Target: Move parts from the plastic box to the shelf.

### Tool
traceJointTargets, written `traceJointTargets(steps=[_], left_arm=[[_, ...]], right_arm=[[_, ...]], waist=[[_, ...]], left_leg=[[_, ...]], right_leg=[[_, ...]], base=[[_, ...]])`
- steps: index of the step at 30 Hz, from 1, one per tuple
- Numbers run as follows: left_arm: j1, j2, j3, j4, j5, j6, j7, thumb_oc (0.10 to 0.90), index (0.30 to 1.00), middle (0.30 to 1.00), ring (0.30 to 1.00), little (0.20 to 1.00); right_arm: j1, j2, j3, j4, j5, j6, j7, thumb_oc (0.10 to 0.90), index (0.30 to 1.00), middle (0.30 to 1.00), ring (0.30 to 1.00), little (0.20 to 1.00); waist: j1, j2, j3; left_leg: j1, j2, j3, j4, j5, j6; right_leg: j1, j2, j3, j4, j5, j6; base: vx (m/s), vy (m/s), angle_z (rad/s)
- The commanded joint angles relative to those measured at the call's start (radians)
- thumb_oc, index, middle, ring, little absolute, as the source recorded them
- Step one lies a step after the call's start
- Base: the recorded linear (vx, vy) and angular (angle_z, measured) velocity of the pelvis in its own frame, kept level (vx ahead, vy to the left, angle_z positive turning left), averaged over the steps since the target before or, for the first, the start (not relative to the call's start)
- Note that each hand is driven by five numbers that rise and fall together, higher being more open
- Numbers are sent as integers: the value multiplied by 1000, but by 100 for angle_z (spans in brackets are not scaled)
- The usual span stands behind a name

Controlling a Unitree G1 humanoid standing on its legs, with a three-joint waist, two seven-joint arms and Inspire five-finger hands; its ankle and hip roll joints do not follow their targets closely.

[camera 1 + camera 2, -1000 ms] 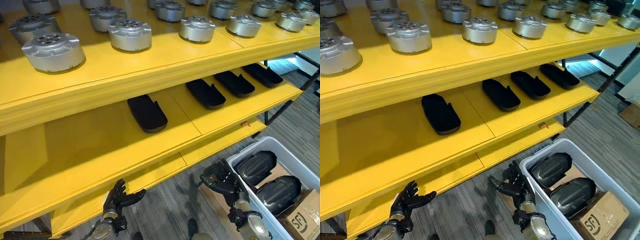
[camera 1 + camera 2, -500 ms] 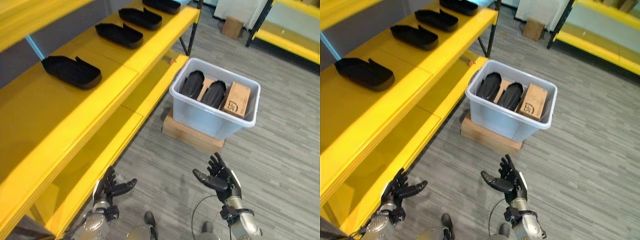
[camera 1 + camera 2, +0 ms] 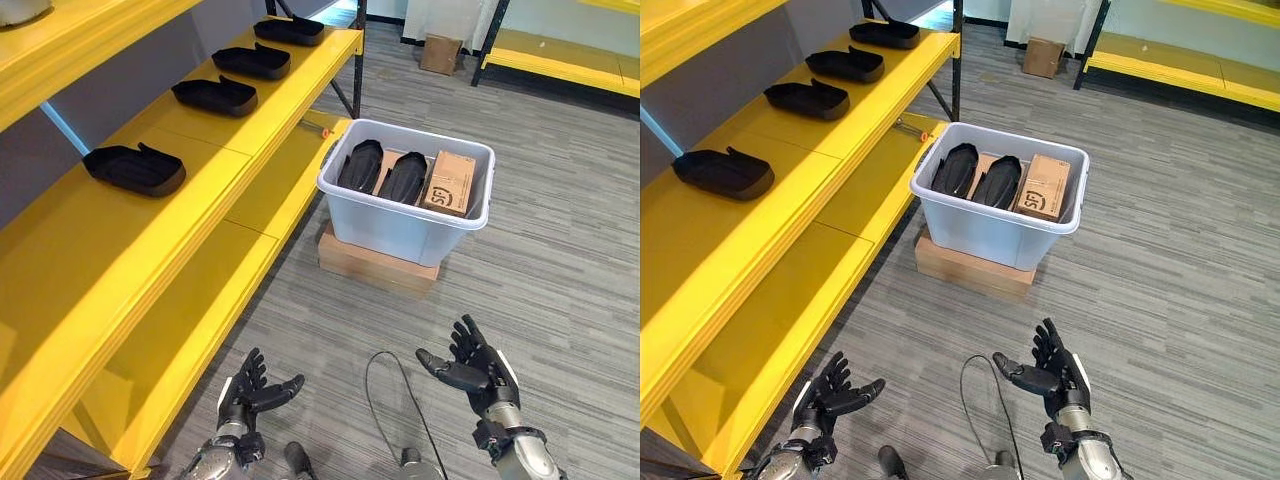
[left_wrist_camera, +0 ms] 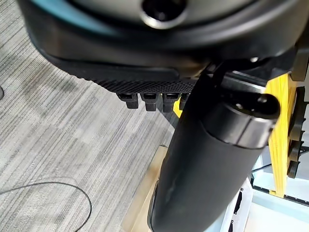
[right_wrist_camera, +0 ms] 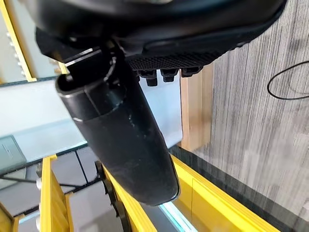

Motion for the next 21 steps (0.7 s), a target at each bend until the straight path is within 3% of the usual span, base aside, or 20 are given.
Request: traceJointTargets(steps=[1,6,9,12,15,16,17,18,19,20,21], left_arm=[[-66,15,38,-55,-31,-97,-12,900,1000,1000,1000,1000],[-72,13,26,-57,-34,-100,-12,900,1000,1000,1000,1000],[-93,14,14,-57,-30,-100,-10,900,1000,1000,1000,1000],[-105,13,9,-55,-33,-101,-8,900,1000,1000,1000,1000],[-112,16,9,-65,-38,-96,-9,900,1000,1000,1000,1000],[-113,16,5,-70,-39,-93,-10,900,1000,1000,1000,1000],[-116,19,6,-80,-41,-91,-5,900,1000,1000,1000,1000],[-119,19,7,-83,-44,-89,2,900,1000,1000,1000,1000],[-121,16,13,-86,-51,-88,2,900,1000,1000,1000,1000],[-119,13,20,-88,-55,-87,4,900,1000,1000,1000,1000],[-103,11,32,-95,-54,-90,-1,900,1000,1000,1000,1000]], right_arm=[[-67,-6,-45,-86,14,-117,6,900,1000,1000,1000,1000],[-63,-13,-43,-88,5,-122,1,900,1000,1000,1000,1000],[-67,-22,-41,-93,4,-130,-5,900,1000,1000,1000,1000],[-69,-25,-41,-93,5,-132,-6,900,1000,1000,1000,1000],[-62,-34,-36,-92,11,-139,-5,900,1000,1000,1000,1000],[-57,-37,-35,-93,9,-138,-10,900,1000,1000,1000,1000],[-49,-42,-43,-97,11,-137,-11,900,1000,1000,1000,1000],[-52,-46,-46,-92,5,-134,-21,900,1000,1000,1000,1000],[-58,-47,-49,-87,2,-133,-26,900,1000,1000,1000,1000],[-64,-48,-52,-80,2,-130,-27,900,1000,1000,1000,1000],[-65,-50,-59,-66,-3,-125,-23,900,1000,1000,1000,1000]], waist=[[7,21,-20],[-3,35,-20],[-13,55,-16],[-17,60,-9],[-2,47,20],[7,38,31],[21,20,55],[35,4,66],[48,-6,71],[60,-14,73],[72,-20,65]], left_leg=[[171,139,20,50,-114,-122],[179,166,32,48,-90,-139],[175,212,33,73,-41,-167],[159,241,23,133,-28,-175],[85,326,-78,390,56,-177],[65,331,-104,443,74,-163],[9,308,-186,560,72,-133],[-53,247,-231,585,65,-96],[-114,154,-286,567,4,-73],[-167,96,-320,534,-34,-60],[-202,101,-327,398,-11,-68]], right_leg=[[-75,22,10,-90,142,-4],[-75,48,23,-87,124,-18],[-79,92,33,-65,87,-46],[-76,117,44,-48,64,-67],[-32,195,73,-43,17,-140],[-19,202,78,-43,10,-154],[0,210,91,-38,-8,-176],[-9,197,98,-33,2,-186],[-7,185,113,-36,-1,-176],[1,180,127,-40,-1,-164],[14,176,144,-51,-6,-148]], base=[[34,-74,-10],[29,-82,-14],[26,-173,-8],[35,-197,-13],[80,-335,-20],[56,-299,-40],[-39,-211,-45],[-42,-111,-47],[-15,26,-17],[191,78,9],[261,89,8]])
